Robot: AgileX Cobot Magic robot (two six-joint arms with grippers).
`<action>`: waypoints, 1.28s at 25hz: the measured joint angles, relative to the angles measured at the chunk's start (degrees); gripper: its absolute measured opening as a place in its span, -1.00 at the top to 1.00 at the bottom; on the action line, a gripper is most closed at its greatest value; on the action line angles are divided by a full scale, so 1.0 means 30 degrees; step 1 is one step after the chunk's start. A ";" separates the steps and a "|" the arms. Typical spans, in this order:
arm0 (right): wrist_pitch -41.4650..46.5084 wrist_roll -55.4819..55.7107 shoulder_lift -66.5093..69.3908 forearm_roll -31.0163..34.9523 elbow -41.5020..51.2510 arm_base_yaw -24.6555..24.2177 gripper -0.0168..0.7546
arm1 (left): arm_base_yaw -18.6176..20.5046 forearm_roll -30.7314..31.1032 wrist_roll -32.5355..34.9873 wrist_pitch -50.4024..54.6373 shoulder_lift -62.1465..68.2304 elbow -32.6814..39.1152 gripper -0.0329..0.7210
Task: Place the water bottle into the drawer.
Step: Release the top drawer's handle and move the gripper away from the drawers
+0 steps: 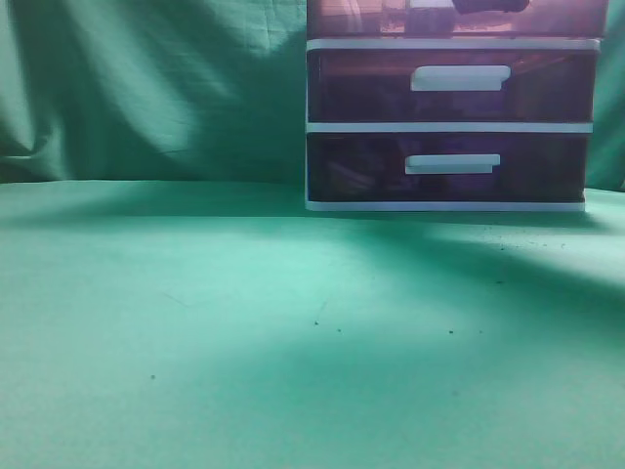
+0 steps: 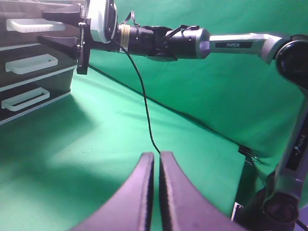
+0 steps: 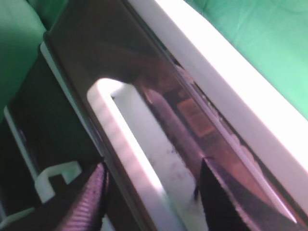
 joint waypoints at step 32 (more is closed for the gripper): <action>-0.1331 0.5592 -0.1066 -0.3421 0.0013 -0.2016 0.01 | 0.0000 0.0000 0.0000 0.0047 0.0000 0.0000 0.91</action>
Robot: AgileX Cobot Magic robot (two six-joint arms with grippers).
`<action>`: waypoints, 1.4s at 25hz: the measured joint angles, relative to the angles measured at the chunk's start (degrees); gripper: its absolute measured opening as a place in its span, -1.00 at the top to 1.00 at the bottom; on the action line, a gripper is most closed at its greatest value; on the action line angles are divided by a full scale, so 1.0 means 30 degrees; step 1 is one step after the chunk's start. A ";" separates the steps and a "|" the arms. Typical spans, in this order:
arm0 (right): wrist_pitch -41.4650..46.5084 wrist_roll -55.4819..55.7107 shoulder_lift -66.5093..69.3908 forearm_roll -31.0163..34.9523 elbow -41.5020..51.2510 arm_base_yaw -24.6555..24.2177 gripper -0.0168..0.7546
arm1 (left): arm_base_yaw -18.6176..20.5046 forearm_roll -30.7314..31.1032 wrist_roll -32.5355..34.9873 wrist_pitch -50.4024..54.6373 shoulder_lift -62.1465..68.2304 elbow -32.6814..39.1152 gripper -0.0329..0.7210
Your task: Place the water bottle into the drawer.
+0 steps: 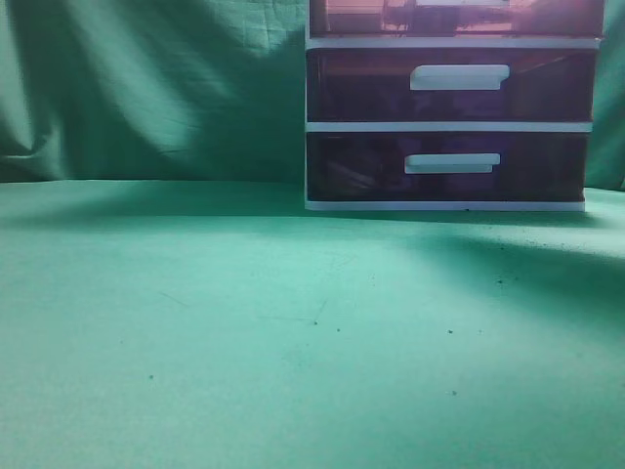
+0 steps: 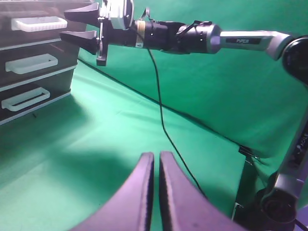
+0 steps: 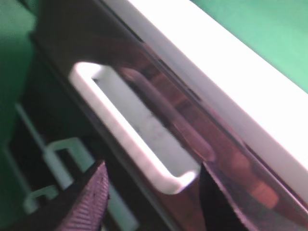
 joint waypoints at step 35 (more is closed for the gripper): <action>-0.4129 2.4315 -2.3348 -0.7803 0.8587 0.0000 0.96 | 0.0000 0.0000 -0.0416 0.7849 -1.3247 0.7025 0.91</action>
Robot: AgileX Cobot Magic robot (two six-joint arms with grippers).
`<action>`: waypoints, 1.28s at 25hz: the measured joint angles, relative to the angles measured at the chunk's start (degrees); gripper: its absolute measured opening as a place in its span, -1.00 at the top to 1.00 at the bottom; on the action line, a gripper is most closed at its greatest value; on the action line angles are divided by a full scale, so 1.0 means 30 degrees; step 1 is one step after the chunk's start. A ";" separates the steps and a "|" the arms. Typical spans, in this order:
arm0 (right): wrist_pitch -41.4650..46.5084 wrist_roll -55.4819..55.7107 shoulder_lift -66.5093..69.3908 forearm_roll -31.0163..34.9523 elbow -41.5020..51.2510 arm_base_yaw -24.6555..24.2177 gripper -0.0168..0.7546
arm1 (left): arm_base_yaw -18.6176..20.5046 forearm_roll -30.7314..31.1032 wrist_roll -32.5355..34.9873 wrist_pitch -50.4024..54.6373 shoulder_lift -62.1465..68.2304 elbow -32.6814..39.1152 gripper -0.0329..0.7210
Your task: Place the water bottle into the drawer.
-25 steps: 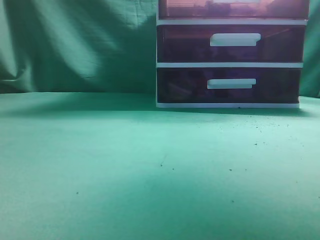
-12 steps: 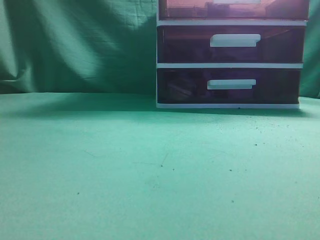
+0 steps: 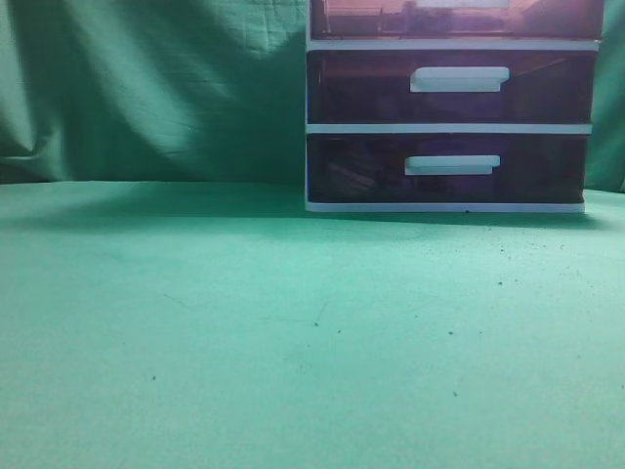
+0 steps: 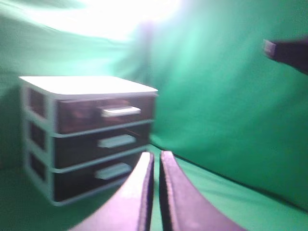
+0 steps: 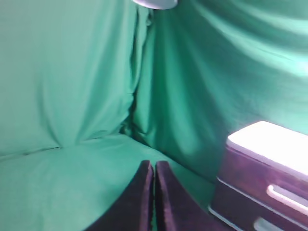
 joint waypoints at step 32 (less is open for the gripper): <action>0.2050 0.0635 -1.0890 0.0000 1.1391 0.0000 0.96 | 0.0000 -0.0298 0.1327 0.8500 -0.0689 0.6836 0.91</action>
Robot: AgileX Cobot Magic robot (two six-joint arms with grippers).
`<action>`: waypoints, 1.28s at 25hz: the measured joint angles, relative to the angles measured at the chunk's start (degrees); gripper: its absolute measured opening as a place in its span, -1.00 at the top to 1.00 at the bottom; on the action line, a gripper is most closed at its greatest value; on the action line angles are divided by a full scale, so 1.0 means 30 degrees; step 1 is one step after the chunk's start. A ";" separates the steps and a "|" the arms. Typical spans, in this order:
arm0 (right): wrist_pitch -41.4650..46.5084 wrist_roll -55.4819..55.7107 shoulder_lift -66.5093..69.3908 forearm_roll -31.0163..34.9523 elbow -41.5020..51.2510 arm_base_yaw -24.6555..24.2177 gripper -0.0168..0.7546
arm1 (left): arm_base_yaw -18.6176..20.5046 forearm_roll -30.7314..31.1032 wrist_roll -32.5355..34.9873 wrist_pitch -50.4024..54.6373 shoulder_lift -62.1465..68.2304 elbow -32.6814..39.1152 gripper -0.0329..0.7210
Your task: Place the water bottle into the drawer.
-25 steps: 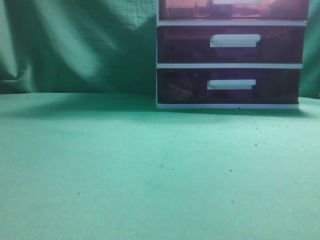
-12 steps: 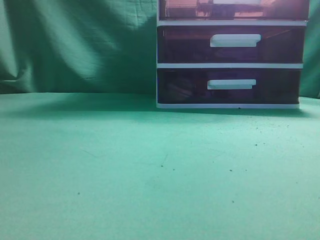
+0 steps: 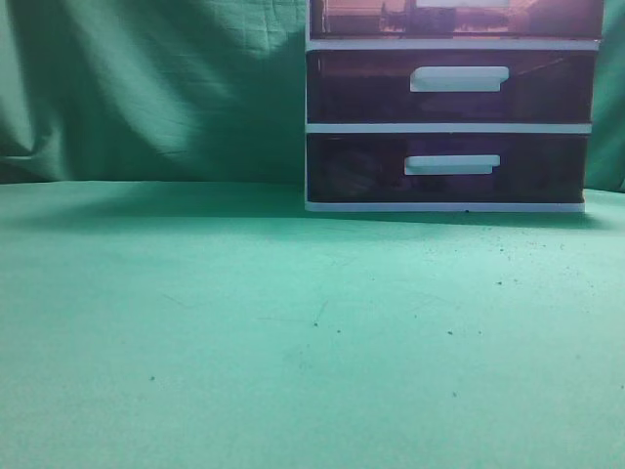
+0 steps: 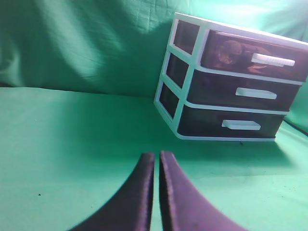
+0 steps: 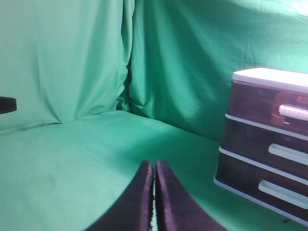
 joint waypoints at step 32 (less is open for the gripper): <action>0.8835 0.0364 0.0000 0.0233 0.0000 0.0090 0.96 | 0.0000 0.0000 0.0033 0.0000 0.0000 0.0000 0.91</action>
